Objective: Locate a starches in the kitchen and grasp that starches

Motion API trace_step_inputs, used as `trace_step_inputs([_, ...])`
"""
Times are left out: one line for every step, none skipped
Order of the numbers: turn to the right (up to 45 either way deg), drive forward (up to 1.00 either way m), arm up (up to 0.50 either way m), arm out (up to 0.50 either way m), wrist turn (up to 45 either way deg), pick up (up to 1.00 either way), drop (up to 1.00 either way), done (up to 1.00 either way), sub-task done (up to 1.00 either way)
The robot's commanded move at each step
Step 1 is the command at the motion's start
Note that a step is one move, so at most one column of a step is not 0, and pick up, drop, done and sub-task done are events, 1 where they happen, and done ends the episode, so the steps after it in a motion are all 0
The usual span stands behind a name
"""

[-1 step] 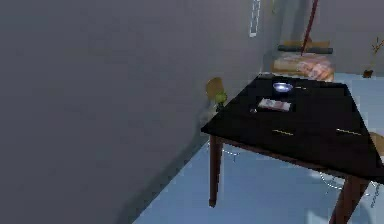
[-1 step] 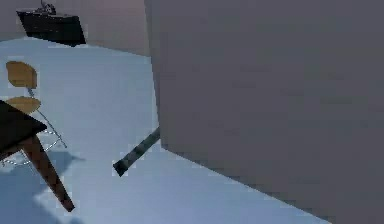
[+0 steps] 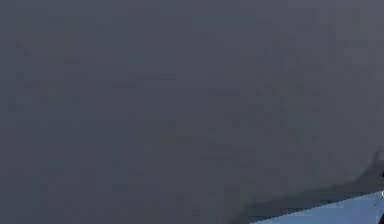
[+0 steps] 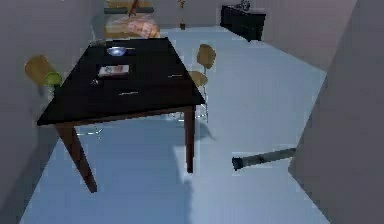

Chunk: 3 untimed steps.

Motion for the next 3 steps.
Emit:
trace_step_inputs([-45.0, 0.0, 0.0, 0.0, 0.0, 0.0, 0.0, 0.0, 0.0])
trace_step_inputs([-45.0, 0.0, 0.0, 0.0, 0.0, 0.0, 0.0, 0.0, 0.0])
trace_step_inputs([-6.0, 0.0, 0.0, 0.0, 0.0, 0.0, 0.0, 0.0, 0.0])
